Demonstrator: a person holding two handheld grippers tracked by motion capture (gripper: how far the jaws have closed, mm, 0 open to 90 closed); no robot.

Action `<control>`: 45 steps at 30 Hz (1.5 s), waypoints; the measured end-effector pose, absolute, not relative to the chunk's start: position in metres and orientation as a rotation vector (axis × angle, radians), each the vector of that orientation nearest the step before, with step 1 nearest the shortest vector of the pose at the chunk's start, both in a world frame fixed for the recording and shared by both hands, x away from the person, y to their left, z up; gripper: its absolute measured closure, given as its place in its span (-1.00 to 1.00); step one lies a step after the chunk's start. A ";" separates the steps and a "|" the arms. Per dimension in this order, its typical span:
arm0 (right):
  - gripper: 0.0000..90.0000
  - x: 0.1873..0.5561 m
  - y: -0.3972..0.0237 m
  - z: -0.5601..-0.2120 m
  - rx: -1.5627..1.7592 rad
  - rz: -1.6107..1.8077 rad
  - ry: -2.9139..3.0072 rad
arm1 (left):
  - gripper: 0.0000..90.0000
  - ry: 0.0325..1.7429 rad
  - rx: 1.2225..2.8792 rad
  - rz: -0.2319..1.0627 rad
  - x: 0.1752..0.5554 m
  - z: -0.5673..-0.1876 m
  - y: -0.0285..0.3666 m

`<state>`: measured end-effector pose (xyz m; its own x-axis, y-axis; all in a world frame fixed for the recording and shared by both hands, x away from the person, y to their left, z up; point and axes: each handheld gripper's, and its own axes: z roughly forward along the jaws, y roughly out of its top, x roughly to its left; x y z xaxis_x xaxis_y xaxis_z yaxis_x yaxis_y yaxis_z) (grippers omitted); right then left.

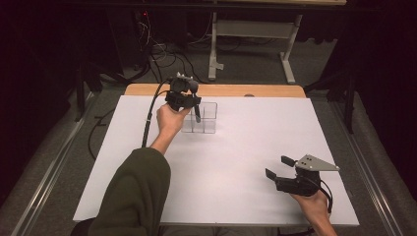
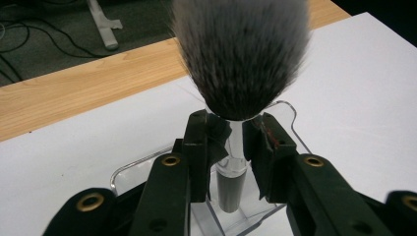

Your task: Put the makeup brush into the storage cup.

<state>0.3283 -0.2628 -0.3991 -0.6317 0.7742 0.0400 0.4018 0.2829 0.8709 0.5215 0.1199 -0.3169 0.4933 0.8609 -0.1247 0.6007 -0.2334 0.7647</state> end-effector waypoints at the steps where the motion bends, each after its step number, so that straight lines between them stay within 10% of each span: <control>1: -0.46 0.328 -0.263 -0.399 1.060 1.295 2.166 | 0.55 1.205 1.947 0.416 0.522 -0.317 0.120; 21: -0.46 0.328 -0.262 -0.399 1.053 1.292 2.171 | 0.54 1.208 2.003 0.417 0.525 -0.326 0.112; 30: -0.45 0.328 -0.263 -0.399 1.055 1.298 2.167 | 0.01 1.203 1.996 0.430 0.522 -0.325 0.113; 45: -0.45 0.328 -0.262 -0.399 1.050 1.295 2.167 | -0.08 1.156 1.961 0.444 0.509 -0.316 0.117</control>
